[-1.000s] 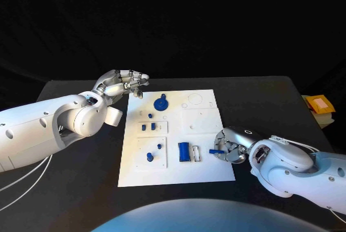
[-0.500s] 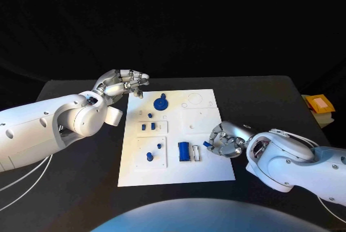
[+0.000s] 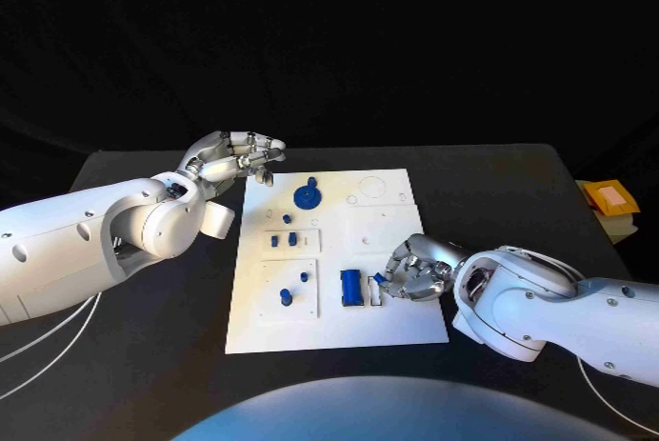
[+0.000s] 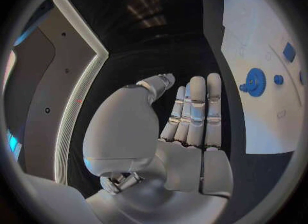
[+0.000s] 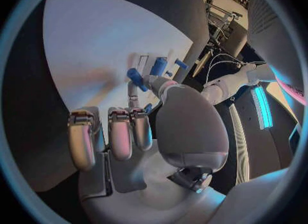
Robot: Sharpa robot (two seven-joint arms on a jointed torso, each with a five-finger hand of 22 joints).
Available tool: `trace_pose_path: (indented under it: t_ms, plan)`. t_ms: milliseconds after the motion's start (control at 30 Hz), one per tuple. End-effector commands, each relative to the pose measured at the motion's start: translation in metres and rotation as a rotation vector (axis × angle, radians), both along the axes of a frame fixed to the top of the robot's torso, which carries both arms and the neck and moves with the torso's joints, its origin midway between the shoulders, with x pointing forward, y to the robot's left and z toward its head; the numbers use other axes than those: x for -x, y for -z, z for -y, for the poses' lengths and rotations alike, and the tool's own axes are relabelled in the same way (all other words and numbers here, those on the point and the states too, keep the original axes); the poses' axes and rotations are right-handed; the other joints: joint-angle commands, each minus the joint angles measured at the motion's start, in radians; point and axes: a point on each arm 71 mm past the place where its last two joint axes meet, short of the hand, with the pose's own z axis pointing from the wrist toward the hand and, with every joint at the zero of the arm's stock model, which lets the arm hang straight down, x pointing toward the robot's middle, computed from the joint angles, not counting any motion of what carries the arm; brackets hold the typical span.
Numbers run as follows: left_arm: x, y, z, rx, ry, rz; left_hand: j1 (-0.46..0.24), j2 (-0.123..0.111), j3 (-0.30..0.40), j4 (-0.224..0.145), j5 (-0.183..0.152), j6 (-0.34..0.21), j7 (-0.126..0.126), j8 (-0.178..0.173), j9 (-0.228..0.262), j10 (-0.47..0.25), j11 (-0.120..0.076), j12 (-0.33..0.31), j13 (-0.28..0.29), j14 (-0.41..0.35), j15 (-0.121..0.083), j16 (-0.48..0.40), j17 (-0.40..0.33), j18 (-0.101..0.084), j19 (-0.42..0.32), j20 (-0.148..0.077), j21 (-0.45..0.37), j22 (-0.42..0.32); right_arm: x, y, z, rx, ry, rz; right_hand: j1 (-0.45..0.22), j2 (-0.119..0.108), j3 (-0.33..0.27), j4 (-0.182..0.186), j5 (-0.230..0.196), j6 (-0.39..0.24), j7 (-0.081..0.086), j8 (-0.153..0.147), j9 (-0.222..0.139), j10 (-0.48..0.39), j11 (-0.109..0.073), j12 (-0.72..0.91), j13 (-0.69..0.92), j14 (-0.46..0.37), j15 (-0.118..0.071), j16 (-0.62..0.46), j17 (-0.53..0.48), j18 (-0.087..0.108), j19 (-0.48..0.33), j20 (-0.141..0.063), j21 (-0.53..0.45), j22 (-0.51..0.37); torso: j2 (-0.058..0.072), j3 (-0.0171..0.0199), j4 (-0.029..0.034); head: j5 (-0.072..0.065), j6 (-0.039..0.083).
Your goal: Assemble the parts on the task board
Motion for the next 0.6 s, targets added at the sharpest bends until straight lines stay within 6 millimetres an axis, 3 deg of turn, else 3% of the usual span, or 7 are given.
trace_pose_path:
  t_ms: [33, 600]
  plan:
    - [0.0009, -0.0012, 0.0023, 0.009, 0.016, 0.007, 0.008, 0.005, 0.003, 0.004, 0.004, -0.008, 0.021, 0.004, 0.001, -0.004, 0.000, 0.006, 0.001, -0.005, 0.001, 0.005, 0.002, 0.014, 0.004, 0.002, -0.004, -0.001, 0.0035, 0.0082, -0.0033, 0.003, -0.018, -0.066, -0.024, -0.001, -0.009, 0.017, -0.023, 0.014, -0.012, 0.020, 0.047, 0.089, -0.006, 0.006, 0.242, 0.093, -0.006, -0.001, 0.216, -0.012, 0.100, -0.010, -0.002, 0.260, 0.000, 0.0005, -0.0010, 0.001, 0.000]
    - [0.0011, -0.0013, 0.0025, 0.009, 0.017, 0.006, 0.009, 0.005, 0.003, 0.003, 0.004, -0.009, 0.021, 0.004, 0.002, -0.005, 0.000, 0.007, 0.001, -0.005, 0.001, 0.005, 0.002, 0.014, 0.004, 0.002, -0.004, -0.001, 0.0024, 0.0149, -0.0121, -0.001, -0.014, -0.079, -0.061, -0.003, -0.033, 0.045, -0.080, 0.023, -0.014, 0.017, 0.047, 0.090, -0.007, 0.007, 0.243, 0.093, -0.007, -0.002, 0.216, -0.011, 0.099, -0.011, -0.005, 0.259, -0.001, 0.0007, -0.0002, 0.001, 0.000]
